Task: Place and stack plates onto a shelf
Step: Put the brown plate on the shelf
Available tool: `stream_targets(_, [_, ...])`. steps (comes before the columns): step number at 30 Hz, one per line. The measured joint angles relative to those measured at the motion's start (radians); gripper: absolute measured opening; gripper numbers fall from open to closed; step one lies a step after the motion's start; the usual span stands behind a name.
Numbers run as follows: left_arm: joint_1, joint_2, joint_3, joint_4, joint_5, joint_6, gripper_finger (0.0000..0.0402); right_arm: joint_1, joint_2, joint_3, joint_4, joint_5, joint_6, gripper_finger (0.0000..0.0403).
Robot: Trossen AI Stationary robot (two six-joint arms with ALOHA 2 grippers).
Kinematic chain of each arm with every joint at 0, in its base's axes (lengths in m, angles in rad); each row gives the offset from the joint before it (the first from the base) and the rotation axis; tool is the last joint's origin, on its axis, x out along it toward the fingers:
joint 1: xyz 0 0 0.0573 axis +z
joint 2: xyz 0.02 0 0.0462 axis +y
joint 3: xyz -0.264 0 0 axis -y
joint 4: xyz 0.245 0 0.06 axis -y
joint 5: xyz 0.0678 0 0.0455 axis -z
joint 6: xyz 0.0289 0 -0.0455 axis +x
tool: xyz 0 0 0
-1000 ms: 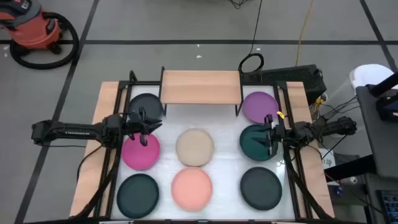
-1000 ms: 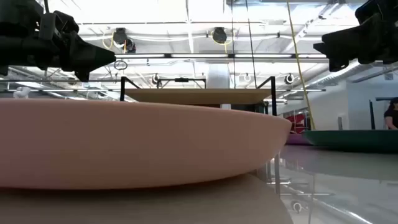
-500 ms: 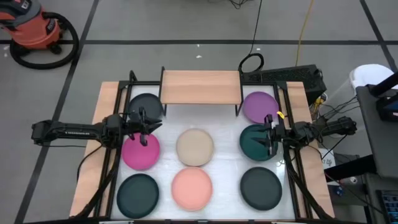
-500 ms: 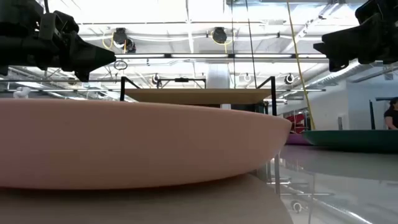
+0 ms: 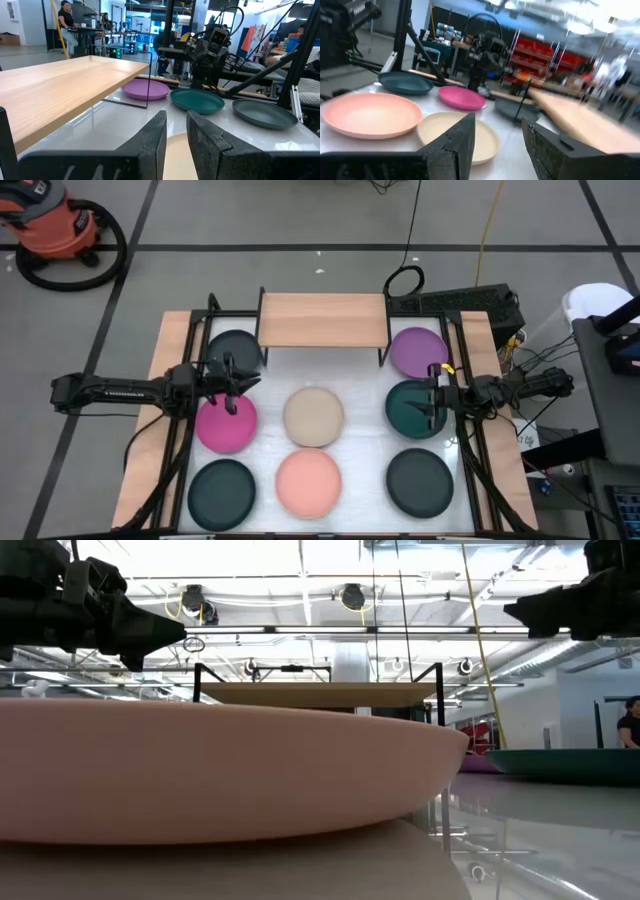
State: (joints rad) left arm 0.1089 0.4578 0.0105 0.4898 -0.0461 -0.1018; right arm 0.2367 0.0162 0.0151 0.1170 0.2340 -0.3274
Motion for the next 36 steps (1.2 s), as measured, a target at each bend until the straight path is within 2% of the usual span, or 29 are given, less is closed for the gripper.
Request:
stream_targets(3, [0.000,0.000,0.000,0.000,0.000,0.000,0.0079,0.000,0.000,0.000,0.000,0.000,-0.054,0.0144])
stream_targets(9, [0.000,0.000,0.000,0.000,0.000,0.000,0.0079,0.000,0.000,0.000,0.098,-0.001,-0.056,0.0144])
stream_targets(16, [0.000,0.000,0.000,0.000,0.000,0.000,0.0079,0.000,0.001,0.000,0.260,-0.015,-0.074,0.0144])
stream_targets(24, [0.000,0.000,0.000,0.000,0.000,0.000,0.0079,0.000,0.001,0.000,0.455,-0.028,-0.003,0.0144])
stream_targets(30, [0.000,0.000,0.000,0.000,0.000,0.000,0.0079,0.000,0.002,0.000,0.592,0.001,-0.082,0.0144])
stream_targets(33, [0.000,0.000,0.000,0.000,0.000,0.000,0.0079,0.000,0.019,0.028,0.574,0.008,-0.132,0.0144])
stream_targets(36, [0.000,0.000,0.000,0.000,0.000,0.000,0.0079,0.000,0.087,0.090,0.466,0.066,-0.157,0.0144])
